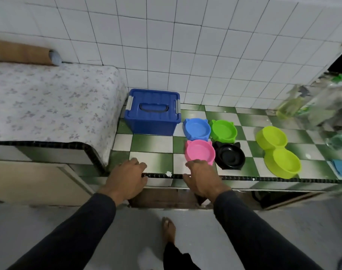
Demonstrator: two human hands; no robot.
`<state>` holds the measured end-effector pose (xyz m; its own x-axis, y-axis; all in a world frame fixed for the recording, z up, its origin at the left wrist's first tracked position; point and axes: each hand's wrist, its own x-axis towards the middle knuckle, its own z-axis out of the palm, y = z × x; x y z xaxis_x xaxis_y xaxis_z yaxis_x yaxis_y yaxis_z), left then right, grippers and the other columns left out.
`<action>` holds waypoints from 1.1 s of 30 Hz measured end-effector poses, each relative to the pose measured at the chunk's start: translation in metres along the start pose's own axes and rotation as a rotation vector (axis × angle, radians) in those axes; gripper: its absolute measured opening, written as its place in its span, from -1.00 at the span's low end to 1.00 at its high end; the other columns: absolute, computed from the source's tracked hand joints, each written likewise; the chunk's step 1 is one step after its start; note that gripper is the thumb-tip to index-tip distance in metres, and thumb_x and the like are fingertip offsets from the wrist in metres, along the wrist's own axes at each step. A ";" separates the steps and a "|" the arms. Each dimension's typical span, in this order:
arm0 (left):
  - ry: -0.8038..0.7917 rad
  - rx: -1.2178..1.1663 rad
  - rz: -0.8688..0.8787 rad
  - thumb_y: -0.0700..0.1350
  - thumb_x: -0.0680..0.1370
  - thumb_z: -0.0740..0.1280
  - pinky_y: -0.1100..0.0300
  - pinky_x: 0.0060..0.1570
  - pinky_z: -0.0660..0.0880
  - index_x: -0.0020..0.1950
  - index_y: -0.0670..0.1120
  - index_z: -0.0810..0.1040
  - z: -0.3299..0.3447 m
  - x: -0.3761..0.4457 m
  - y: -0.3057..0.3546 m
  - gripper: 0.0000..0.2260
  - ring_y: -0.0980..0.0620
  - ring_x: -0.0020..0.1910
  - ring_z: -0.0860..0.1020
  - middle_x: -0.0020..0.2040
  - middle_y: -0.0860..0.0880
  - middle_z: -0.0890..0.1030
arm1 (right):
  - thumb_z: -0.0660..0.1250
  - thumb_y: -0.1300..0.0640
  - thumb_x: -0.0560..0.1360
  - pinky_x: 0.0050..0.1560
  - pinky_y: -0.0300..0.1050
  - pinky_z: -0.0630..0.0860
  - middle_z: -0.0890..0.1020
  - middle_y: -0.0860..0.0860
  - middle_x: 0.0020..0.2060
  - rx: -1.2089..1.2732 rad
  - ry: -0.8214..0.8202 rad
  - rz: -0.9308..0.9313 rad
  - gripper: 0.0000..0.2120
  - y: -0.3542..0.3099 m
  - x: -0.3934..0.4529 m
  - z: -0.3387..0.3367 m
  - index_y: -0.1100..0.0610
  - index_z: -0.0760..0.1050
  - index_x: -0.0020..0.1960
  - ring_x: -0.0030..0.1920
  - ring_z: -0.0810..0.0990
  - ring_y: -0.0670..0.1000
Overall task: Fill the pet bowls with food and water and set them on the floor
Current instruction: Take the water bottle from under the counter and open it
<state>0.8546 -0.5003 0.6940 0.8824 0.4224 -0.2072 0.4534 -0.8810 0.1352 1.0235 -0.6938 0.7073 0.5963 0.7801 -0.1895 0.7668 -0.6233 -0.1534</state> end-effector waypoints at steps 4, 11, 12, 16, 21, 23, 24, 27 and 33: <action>-0.041 0.001 0.001 0.13 0.63 0.26 0.00 0.12 0.54 0.32 0.00 0.54 0.020 -0.035 0.017 -0.66 -0.08 0.18 0.53 0.19 -0.04 0.54 | 0.28 -0.01 0.55 0.04 0.02 0.54 0.63 0.15 0.06 0.016 -0.055 0.008 -0.73 0.004 -0.040 0.020 0.16 0.56 0.12 0.05 0.57 0.19; -0.164 -0.022 -0.028 0.13 0.64 0.22 -0.01 0.18 0.52 0.41 0.01 0.51 0.060 -0.079 0.054 -0.62 -0.09 0.24 0.50 0.27 -0.06 0.53 | 0.22 -0.01 0.57 0.09 0.03 0.54 0.60 0.13 0.14 -0.029 -0.122 -0.011 -0.68 0.025 -0.095 0.057 0.11 0.50 0.24 0.07 0.58 0.18; -0.186 -0.022 -0.030 0.12 0.64 0.21 -0.01 0.16 0.52 0.40 0.00 0.50 0.067 -0.083 0.060 -0.62 -0.10 0.23 0.51 0.26 -0.06 0.53 | 0.24 -0.02 0.58 0.12 0.03 0.53 0.58 0.12 0.18 -0.007 -0.147 -0.001 -0.65 0.030 -0.101 0.063 0.10 0.48 0.30 0.09 0.56 0.17; -0.258 -0.037 -0.057 0.11 0.65 0.20 0.00 0.19 0.50 0.39 -0.03 0.50 0.096 -0.095 0.083 -0.62 -0.12 0.24 0.51 0.27 -0.09 0.52 | 0.24 -0.08 0.59 0.15 0.02 0.47 0.57 0.12 0.20 0.017 -0.225 0.022 -0.64 0.053 -0.123 0.089 0.12 0.49 0.27 0.13 0.52 0.15; -0.342 -0.074 -0.106 0.11 0.67 0.20 -0.01 0.27 0.48 0.49 -0.04 0.44 0.137 -0.102 0.117 -0.57 -0.14 0.33 0.47 0.39 -0.10 0.48 | 0.22 -0.07 0.61 0.23 0.05 0.47 0.55 0.12 0.26 0.059 -0.302 0.038 -0.61 0.088 -0.150 0.120 0.09 0.47 0.35 0.22 0.51 0.15; -0.360 -0.078 -0.113 0.12 0.67 0.20 -0.03 0.26 0.49 0.50 -0.02 0.42 0.156 -0.101 0.129 -0.57 -0.13 0.30 0.48 0.37 -0.09 0.49 | 0.22 -0.07 0.61 0.18 0.03 0.48 0.57 0.10 0.20 0.074 -0.312 0.024 -0.64 0.103 -0.157 0.135 0.09 0.49 0.31 0.16 0.51 0.11; -0.371 -0.086 -0.116 0.12 0.67 0.20 -0.02 0.25 0.49 0.51 -0.01 0.42 0.165 -0.099 0.135 -0.56 -0.12 0.29 0.48 0.35 -0.08 0.49 | 0.22 -0.07 0.61 0.16 0.02 0.48 0.57 0.09 0.18 0.083 -0.320 0.021 -0.65 0.111 -0.159 0.142 0.10 0.49 0.29 0.14 0.52 0.10; -0.414 -0.120 -0.123 0.13 0.67 0.21 -0.02 0.25 0.49 0.52 0.00 0.42 0.196 -0.093 0.151 -0.55 -0.12 0.28 0.49 0.33 -0.08 0.50 | 0.21 -0.05 0.61 0.17 0.05 0.51 0.58 0.10 0.16 0.104 -0.374 0.037 -0.63 0.132 -0.161 0.168 0.12 0.49 0.30 0.14 0.52 0.11; -0.477 -0.122 -0.099 0.15 0.67 0.20 -0.03 0.29 0.48 0.53 0.02 0.40 0.265 -0.062 0.161 -0.54 -0.11 0.32 0.49 0.36 -0.07 0.49 | 0.21 -0.06 0.61 0.23 0.08 0.48 0.55 0.11 0.23 0.148 -0.471 0.089 -0.58 0.168 -0.141 0.236 0.14 0.45 0.37 0.23 0.50 0.15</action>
<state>0.8392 -0.7247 0.4720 0.6917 0.3333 -0.6407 0.5688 -0.7981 0.1989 1.0121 -0.9212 0.4794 0.4598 0.6359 -0.6199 0.6556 -0.7139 -0.2460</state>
